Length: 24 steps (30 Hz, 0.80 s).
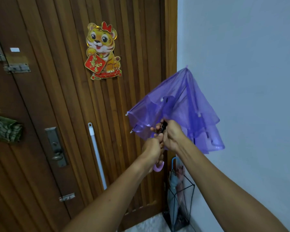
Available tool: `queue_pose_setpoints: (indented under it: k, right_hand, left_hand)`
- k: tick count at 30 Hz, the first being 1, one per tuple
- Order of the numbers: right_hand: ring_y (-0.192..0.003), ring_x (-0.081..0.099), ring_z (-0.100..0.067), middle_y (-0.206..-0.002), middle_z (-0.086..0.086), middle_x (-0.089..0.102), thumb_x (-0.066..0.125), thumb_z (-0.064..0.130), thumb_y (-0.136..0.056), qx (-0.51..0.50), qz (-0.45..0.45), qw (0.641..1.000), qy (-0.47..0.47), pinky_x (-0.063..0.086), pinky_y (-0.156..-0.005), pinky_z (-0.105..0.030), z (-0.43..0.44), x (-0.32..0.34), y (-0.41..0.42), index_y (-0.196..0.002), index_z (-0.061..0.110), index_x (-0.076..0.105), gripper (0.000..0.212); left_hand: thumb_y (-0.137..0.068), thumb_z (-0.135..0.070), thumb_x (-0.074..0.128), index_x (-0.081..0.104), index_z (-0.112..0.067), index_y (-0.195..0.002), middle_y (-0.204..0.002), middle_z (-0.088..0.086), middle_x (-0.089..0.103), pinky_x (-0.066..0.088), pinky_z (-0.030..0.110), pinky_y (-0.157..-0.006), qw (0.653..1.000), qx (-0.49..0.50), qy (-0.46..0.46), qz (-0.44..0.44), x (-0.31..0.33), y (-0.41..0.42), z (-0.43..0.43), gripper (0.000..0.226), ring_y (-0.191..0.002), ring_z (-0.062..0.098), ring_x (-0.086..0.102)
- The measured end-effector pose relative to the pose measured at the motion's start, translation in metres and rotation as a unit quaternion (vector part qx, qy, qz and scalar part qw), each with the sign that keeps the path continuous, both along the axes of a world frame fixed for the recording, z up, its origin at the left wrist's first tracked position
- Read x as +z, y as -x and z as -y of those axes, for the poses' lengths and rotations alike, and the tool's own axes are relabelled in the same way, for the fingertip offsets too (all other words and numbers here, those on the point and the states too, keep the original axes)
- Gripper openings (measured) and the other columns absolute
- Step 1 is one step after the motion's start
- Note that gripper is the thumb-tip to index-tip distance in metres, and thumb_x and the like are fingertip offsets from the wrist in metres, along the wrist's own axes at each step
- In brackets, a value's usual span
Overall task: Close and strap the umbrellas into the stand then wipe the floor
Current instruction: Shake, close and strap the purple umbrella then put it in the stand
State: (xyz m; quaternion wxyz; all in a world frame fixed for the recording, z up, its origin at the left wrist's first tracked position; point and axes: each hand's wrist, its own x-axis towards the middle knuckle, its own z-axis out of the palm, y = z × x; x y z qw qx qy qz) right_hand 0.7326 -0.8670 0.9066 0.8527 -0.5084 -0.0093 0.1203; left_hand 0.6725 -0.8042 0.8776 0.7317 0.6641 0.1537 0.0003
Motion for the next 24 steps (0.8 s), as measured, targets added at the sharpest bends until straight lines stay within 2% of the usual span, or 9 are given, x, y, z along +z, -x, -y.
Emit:
queue_pose_setpoints:
  k: [3, 6, 11, 15, 17, 21, 24]
  right_hand:
    - [-0.048, 0.065, -0.017, -0.043, 0.0, 0.049, 0.03, 0.027, -0.108, 0.003, -0.003, 1.0, -0.008, 0.039, -0.044, -0.023, -0.005, -0.001, 0.003, -0.075, 0.017, 0.042, 0.037]
    - [-0.054, 0.066, -0.019, -0.046, 0.0, 0.05, 0.03, 0.027, -0.108, 0.01, -0.011, 1.0, -0.019, 0.041, -0.041, -0.02, -0.007, -0.004, 0.006, -0.076, 0.017, 0.042, 0.036]
    - [-0.057, 0.066, -0.019, -0.047, 0.0, 0.052, 0.032, 0.03, -0.109, 0.026, -0.03, 0.999, -0.015, 0.039, -0.049, -0.027, -0.011, -0.012, 0.01, -0.074, 0.018, 0.043, 0.038]
    - [-0.058, 0.068, -0.021, -0.048, -0.001, 0.053, 0.031, 0.029, -0.109, 0.03, -0.046, 0.998, -0.021, 0.044, -0.048, -0.025, -0.012, -0.017, 0.012, -0.075, 0.017, 0.043, 0.038]
    - [-0.057, 0.07, -0.021, -0.048, 0.0, 0.054, 0.032, 0.029, -0.109, 0.03, -0.054, 0.998, -0.023, 0.041, -0.05, -0.026, -0.011, -0.019, 0.012, -0.075, 0.018, 0.043, 0.038]
    - [-0.07, 0.07, -0.024, -0.05, 0.001, 0.056, 0.032, 0.028, -0.108, 0.031, -0.056, 0.998, -0.021, 0.037, -0.054, -0.026, -0.011, -0.02, 0.01, -0.075, 0.018, 0.045, 0.037]
    - [-0.075, 0.066, -0.024, -0.05, 0.0, 0.058, 0.029, 0.03, -0.109, 0.039, -0.056, 0.997, -0.026, 0.033, -0.049, -0.024, -0.011, -0.017, 0.013, -0.075, 0.017, 0.043, 0.039]
  left_hand:
    - [-0.102, -0.04, 0.043, 0.038, -0.018, -0.057, -0.031, -0.008, 0.029, 0.02, 0.01, -0.037, 1.0, 0.011, 0.009, 0.008, -0.003, 0.001, -0.002, 0.05, -0.023, 0.006, 0.022]
    - [-0.103, -0.039, 0.044, 0.038, -0.017, -0.058, -0.031, -0.008, 0.03, 0.02, 0.013, -0.037, 1.0, 0.013, 0.002, 0.006, -0.002, 0.003, -0.005, 0.05, -0.023, 0.006, 0.024]
    - [-0.101, -0.04, 0.046, 0.039, -0.016, -0.054, -0.031, -0.007, 0.03, 0.021, 0.015, -0.037, 1.0, 0.02, 0.002, -0.014, -0.007, 0.002, -0.012, 0.054, -0.023, 0.007, 0.025]
    - [-0.101, -0.042, 0.046, 0.039, -0.015, -0.056, -0.032, -0.007, 0.028, 0.021, 0.016, -0.038, 0.999, 0.014, -0.004, -0.031, -0.016, 0.001, -0.015, 0.053, -0.023, 0.008, 0.024]
    - [-0.101, -0.041, 0.045, 0.039, -0.016, -0.056, -0.033, -0.007, 0.029, 0.022, 0.017, -0.039, 0.999, 0.013, -0.007, -0.033, -0.017, 0.002, -0.015, 0.053, -0.024, 0.008, 0.025]
    - [-0.102, -0.04, 0.045, 0.038, -0.016, -0.053, -0.034, -0.007, 0.029, 0.021, 0.017, -0.039, 1.0, 0.005, -0.006, -0.026, -0.014, 0.001, -0.016, 0.055, -0.024, 0.008, 0.024]
    - [-0.102, -0.038, 0.046, 0.037, -0.016, -0.053, -0.036, -0.006, 0.026, 0.019, 0.012, -0.037, 1.0, 0.009, 0.015, -0.017, -0.012, 0.002, -0.014, 0.055, -0.025, 0.008, 0.021]
